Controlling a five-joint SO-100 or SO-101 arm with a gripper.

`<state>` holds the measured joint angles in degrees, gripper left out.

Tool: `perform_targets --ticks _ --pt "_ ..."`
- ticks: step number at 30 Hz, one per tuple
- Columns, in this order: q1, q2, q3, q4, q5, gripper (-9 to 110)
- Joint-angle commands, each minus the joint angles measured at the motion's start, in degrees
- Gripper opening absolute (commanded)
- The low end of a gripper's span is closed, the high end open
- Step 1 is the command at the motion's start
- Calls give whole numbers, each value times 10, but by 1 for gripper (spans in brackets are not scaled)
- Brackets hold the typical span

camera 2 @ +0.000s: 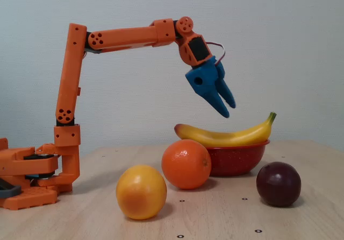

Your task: Put banana in the red bowl.

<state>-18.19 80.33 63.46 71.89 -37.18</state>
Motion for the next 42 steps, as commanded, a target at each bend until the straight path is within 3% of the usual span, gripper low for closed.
perform_targets --ticks 1,4,21,42 --pt "20 105 -40 15 14 8" --pt "24 129 -25 22 14 0" --pt "91 313 131 -12 102 0" --pt "164 663 505 -60 187 0"
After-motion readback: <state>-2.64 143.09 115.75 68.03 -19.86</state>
